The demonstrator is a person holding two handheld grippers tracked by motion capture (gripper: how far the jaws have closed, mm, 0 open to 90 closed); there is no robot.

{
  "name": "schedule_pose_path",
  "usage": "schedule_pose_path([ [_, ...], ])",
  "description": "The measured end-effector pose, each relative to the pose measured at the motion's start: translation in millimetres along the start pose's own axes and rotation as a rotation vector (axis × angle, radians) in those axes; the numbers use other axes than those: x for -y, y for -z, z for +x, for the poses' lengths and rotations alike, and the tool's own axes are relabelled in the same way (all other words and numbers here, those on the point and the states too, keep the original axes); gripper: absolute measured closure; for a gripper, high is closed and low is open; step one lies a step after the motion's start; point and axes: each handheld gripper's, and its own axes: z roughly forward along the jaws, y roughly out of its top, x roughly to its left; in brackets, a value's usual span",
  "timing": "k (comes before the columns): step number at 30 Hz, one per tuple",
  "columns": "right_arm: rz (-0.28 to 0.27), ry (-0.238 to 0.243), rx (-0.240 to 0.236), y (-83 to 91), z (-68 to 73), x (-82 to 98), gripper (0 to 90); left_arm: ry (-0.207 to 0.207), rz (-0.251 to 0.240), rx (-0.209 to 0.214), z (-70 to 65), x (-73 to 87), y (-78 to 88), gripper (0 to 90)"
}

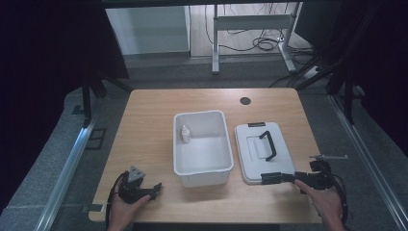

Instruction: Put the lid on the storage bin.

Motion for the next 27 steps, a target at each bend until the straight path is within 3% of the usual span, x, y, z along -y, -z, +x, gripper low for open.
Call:
schedule_pose_path([
  [8,-0.017,0.001,-0.005,5.1,6.6,-4.4,30.0,0.000,0.000,0.000,0.0,0.0,0.0,12.2],
  [18,0.010,0.007,-0.017,4.1,15.8,-14.3,30.0,-0.001,0.000,0.000,0.0,0.0,0.0,12.2],
  [27,0.020,0.005,-0.027,14.4,21.2,-29.8,30.1,0.001,0.000,-0.001,0.0,0.9,0.8,12.1],
])
